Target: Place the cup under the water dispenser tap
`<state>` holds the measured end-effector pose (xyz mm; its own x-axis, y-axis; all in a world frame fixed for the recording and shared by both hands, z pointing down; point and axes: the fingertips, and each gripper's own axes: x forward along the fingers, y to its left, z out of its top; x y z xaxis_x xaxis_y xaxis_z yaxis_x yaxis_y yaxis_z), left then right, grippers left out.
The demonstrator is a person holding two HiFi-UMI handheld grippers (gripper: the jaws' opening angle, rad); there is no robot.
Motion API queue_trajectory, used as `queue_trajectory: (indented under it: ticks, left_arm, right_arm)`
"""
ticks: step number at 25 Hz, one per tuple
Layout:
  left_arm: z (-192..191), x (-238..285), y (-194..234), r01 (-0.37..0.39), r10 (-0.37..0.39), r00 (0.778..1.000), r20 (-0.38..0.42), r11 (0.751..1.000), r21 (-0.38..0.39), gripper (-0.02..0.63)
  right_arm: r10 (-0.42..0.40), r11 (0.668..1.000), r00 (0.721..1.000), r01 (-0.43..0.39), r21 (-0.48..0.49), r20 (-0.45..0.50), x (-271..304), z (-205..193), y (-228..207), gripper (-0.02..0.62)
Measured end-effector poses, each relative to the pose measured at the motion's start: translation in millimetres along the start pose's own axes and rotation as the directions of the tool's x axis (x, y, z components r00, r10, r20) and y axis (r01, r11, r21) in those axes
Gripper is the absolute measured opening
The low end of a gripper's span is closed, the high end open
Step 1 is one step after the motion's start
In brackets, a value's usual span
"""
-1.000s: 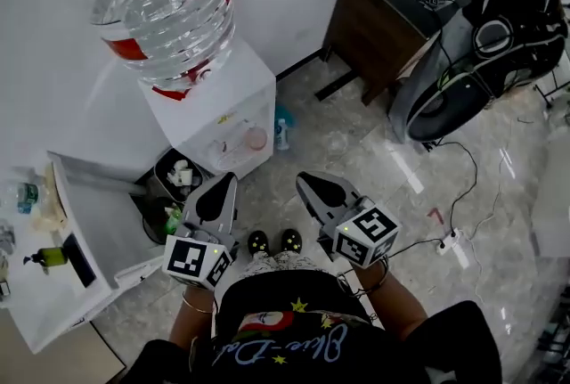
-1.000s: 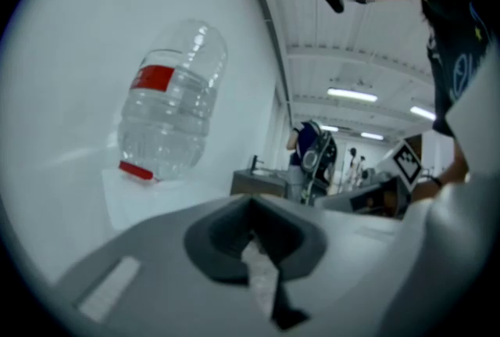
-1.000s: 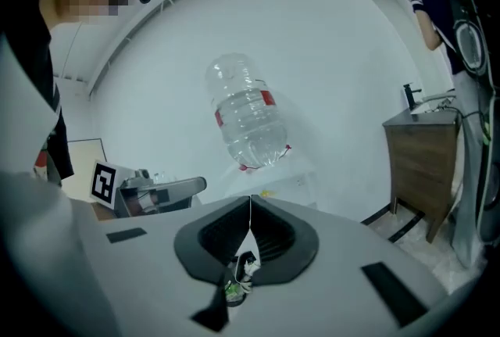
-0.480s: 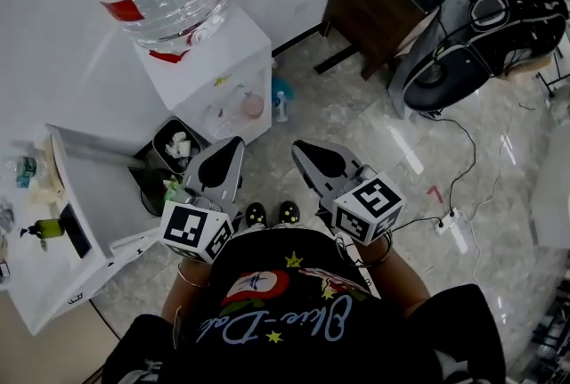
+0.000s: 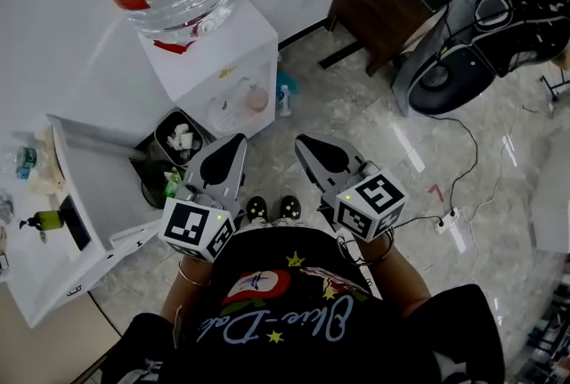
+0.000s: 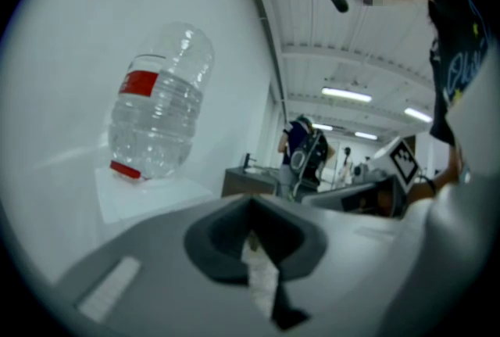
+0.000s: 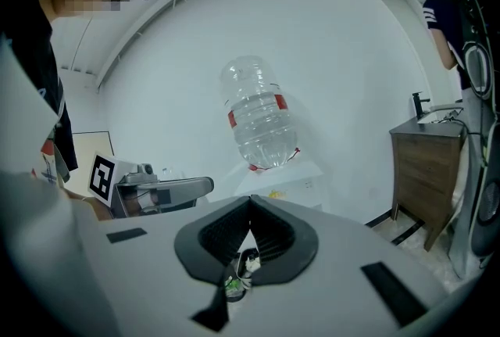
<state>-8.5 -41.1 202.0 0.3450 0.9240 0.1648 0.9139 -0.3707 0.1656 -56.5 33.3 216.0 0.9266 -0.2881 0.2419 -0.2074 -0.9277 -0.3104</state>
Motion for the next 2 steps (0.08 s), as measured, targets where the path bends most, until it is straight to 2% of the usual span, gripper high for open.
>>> queue_trajectory:
  ticks: [2]
  left_arm:
    - [-1.8, -1.8, 2.2, -0.003, 0.003, 1.000, -0.004, 1.000, -0.002, -0.006]
  right_arm:
    - [0.003, 1.000, 1.000, -0.003, 0.000, 0.001, 3.1, -0.1, 1.2, 0.014]
